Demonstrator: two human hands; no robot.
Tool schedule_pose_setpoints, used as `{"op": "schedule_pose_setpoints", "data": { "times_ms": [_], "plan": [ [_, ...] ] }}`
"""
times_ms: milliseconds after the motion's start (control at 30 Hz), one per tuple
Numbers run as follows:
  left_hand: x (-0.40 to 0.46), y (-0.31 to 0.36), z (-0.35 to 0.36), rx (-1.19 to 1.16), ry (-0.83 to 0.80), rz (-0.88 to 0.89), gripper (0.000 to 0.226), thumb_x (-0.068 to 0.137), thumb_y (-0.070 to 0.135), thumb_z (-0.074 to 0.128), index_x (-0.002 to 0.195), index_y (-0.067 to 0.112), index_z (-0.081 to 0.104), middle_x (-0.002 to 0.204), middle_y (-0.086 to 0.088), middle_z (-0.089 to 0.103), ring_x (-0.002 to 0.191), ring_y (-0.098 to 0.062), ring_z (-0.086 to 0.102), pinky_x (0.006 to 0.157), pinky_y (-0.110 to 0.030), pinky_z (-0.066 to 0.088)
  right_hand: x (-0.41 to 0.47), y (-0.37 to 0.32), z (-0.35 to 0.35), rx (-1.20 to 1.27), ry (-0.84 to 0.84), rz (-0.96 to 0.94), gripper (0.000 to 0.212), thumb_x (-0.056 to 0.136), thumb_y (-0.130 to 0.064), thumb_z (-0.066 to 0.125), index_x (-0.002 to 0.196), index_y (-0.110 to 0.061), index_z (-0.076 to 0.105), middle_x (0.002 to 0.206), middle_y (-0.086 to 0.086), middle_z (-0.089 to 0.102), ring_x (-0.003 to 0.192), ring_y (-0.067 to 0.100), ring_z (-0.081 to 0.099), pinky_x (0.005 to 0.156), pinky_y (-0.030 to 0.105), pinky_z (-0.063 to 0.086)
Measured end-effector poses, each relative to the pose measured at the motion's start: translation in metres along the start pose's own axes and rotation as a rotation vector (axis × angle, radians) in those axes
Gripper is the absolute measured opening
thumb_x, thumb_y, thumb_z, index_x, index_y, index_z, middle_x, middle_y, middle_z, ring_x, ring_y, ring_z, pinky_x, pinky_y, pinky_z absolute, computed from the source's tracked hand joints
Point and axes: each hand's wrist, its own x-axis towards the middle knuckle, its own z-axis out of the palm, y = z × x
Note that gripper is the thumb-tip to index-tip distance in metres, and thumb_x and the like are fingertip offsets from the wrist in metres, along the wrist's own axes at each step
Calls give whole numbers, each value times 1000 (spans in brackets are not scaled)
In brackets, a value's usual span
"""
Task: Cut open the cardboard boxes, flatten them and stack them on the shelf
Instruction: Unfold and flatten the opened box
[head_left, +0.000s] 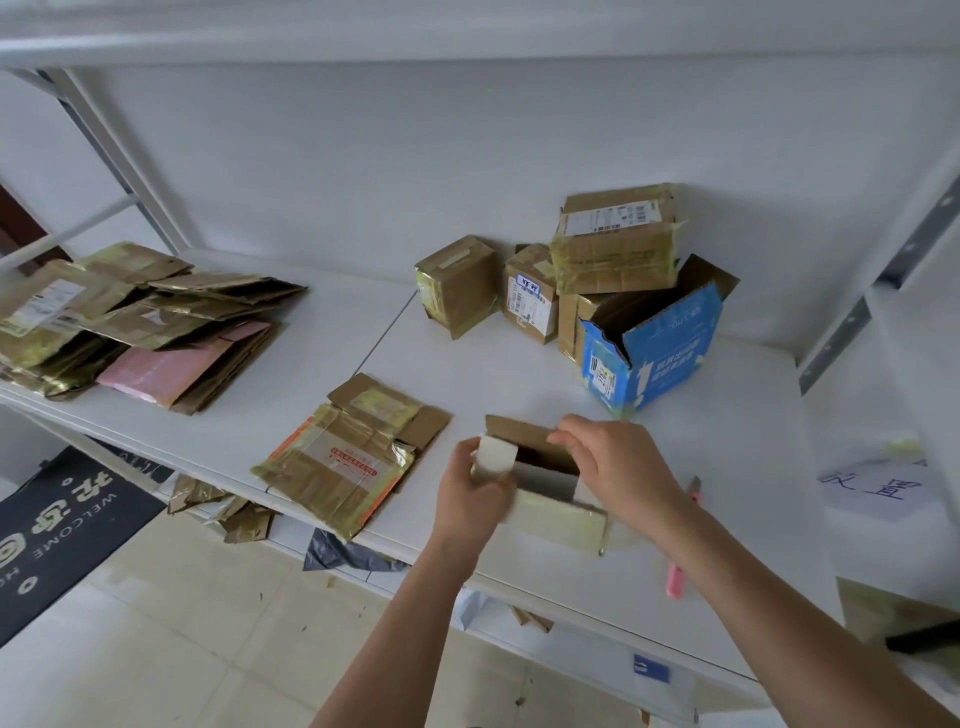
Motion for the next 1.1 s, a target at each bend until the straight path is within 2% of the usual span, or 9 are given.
{"op": "schedule_pose_setpoints", "data": {
  "times_ms": [133,233,333,533,600,667,767,933,1100],
  "plan": [
    [-4,-23,-11,-18,-94,-14,55,87,-6,55,131,27,52,110,-3,65,92,-16,61,75,-27,50,-6,13,20,142,25,80,23,101,-26,52,84,-17,65,51,-7,45,55,25,51,55,34,37],
    [-2,-33,-26,19,-219,16,75,83,-16,52,140,32,45,128,3,58,116,-18,56,89,-32,53,1,16,19,173,2,107,29,102,-31,48,86,-13,65,61,1,60,60,20,57,61,36,45],
    [-3,-39,-38,65,-277,35,76,83,-16,56,139,34,43,131,8,57,121,-16,54,84,-25,53,6,20,17,189,-81,101,30,101,-33,48,91,-12,67,72,3,67,68,17,61,64,30,46],
    [5,-21,-21,380,63,68,51,75,27,84,115,25,52,110,11,61,89,-6,62,68,-23,53,4,11,18,233,-77,87,26,100,-33,52,90,-15,68,68,-3,64,66,15,58,65,38,49],
    [8,-17,-16,400,98,59,50,76,27,80,118,21,53,110,4,62,91,-15,63,74,-36,56,2,5,15,384,-33,105,22,95,-34,60,107,-18,67,95,-8,71,87,7,64,79,32,54],
    [9,-14,-14,388,99,56,49,76,25,79,116,22,52,108,3,62,91,-18,63,79,-43,57,-4,3,13,488,73,169,55,83,-40,71,132,-23,53,129,-16,55,120,-1,50,93,18,47],
    [7,-15,-11,402,112,67,47,77,27,78,112,28,46,99,10,58,87,-16,62,75,-40,57,-26,4,20,480,330,364,87,72,-38,83,144,-24,37,144,-3,39,132,12,34,89,20,41],
    [2,-21,-1,385,135,131,45,77,33,78,111,32,48,93,24,54,86,5,56,76,-33,54,-46,14,41,562,228,646,109,60,-25,94,146,-20,28,129,5,38,122,20,40,101,36,43],
    [1,-22,-1,319,99,144,50,75,23,80,117,23,53,109,14,62,100,1,56,81,-35,56,-45,19,46,459,233,629,77,70,-17,84,136,-16,43,117,3,57,106,21,57,83,27,44]
  ]
}}
